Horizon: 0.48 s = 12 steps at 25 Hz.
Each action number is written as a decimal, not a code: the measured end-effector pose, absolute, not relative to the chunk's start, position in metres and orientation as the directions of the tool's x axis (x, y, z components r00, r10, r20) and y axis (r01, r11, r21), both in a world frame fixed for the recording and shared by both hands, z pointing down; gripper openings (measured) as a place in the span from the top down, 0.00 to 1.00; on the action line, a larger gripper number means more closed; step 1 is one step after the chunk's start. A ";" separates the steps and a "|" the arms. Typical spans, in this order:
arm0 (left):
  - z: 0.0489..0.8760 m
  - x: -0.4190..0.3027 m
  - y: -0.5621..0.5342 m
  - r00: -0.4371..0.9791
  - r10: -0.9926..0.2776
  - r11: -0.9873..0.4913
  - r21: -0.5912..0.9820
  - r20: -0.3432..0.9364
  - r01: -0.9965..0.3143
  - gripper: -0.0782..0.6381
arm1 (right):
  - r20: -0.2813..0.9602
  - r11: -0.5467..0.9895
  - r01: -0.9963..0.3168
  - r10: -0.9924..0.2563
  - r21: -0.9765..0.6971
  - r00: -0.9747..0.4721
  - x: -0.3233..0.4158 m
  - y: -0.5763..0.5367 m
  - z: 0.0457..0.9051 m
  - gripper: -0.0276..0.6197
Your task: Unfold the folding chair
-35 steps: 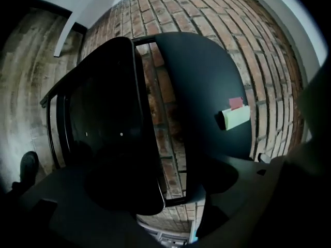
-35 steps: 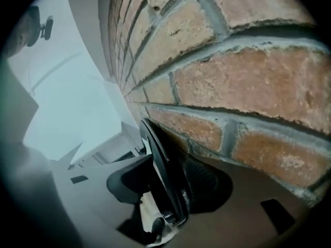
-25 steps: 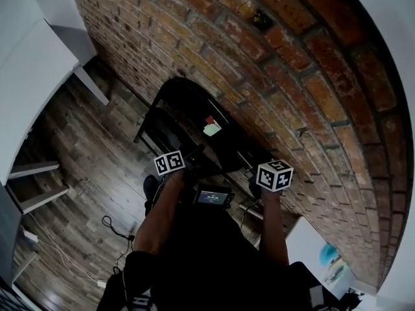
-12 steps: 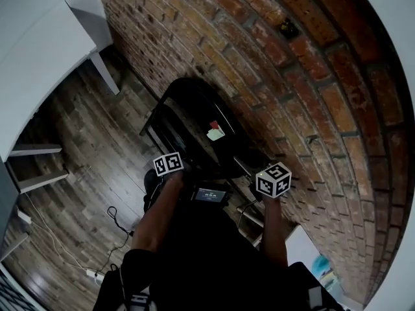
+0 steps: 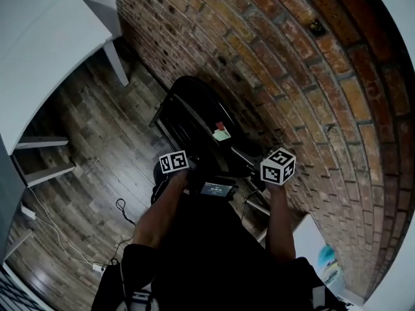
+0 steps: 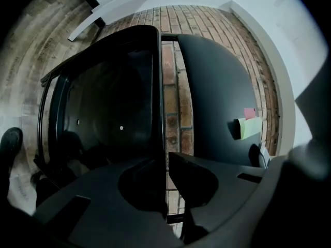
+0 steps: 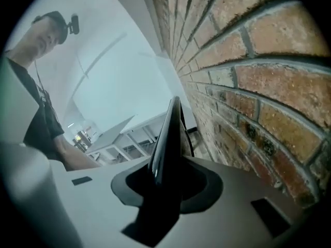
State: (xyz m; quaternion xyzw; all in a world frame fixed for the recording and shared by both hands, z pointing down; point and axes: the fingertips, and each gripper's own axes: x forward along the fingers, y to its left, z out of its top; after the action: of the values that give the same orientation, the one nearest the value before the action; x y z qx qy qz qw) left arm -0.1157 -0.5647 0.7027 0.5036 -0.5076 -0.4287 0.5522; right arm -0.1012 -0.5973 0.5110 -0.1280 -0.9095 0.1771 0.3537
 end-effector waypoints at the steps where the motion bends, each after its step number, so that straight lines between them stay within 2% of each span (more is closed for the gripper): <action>1: 0.701 -0.116 -0.560 0.107 -0.988 0.113 0.993 0.115 -0.027 0.84 | 0.600 0.909 0.105 0.349 -0.403 -0.720 -0.101 -0.592 0.509 0.77; 6: 0.697 -0.116 -0.531 0.084 -0.996 0.047 0.997 0.042 0.055 0.84 | 0.612 0.914 0.107 0.344 -0.391 -0.712 -0.101 -0.556 0.505 0.78; 12: 0.703 -0.114 -0.492 0.058 -0.997 0.043 0.998 0.041 0.049 0.84 | 0.625 0.929 0.099 0.316 -0.356 -0.714 -0.101 -0.510 0.507 0.78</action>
State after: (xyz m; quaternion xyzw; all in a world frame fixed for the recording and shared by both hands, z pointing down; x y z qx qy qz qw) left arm -0.1142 -0.4921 0.7028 0.4908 -0.4831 -0.4873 0.5370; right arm -0.1012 -0.5096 0.5068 -0.1134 -0.9134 0.1503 0.3609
